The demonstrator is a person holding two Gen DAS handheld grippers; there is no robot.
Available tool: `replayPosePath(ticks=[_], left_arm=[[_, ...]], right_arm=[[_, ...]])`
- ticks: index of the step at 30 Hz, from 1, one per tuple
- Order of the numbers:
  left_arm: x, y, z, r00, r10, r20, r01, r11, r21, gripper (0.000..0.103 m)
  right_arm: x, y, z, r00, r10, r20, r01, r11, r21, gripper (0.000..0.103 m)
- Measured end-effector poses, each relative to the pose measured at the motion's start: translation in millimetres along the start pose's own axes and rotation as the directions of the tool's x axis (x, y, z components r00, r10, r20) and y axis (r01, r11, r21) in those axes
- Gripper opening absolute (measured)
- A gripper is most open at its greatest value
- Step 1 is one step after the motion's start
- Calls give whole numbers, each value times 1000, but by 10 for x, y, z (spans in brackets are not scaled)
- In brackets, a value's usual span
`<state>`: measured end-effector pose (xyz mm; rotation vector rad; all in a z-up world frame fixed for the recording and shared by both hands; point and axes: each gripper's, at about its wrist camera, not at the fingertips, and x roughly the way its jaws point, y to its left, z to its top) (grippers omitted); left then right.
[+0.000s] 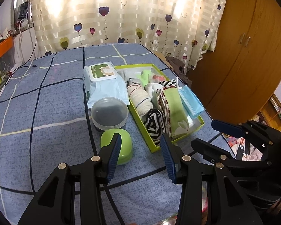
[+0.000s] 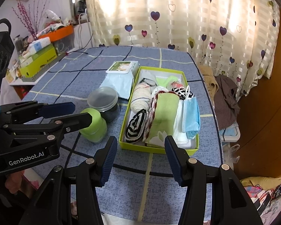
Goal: Organize soft objects
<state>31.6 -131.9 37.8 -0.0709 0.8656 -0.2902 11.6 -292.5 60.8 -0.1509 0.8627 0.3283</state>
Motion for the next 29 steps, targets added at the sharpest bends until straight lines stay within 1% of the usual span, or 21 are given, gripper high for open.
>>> replayPosePath(ticks=[9, 16, 29], left_arm=[[30, -1, -1, 1000, 6, -9, -6, 1000, 8, 45], [31, -5, -5, 1000, 23, -7, -23, 1000, 12, 45], [17, 1, -3, 1000, 11, -2, -11, 1000, 16, 45]], right_arm=[[8, 4, 0, 1000, 0, -1, 0, 1000, 1, 53], [13, 10, -4, 1000, 1, -1, -1, 1000, 0, 53], [34, 30, -30, 1000, 0, -2, 0, 1000, 1, 53]])
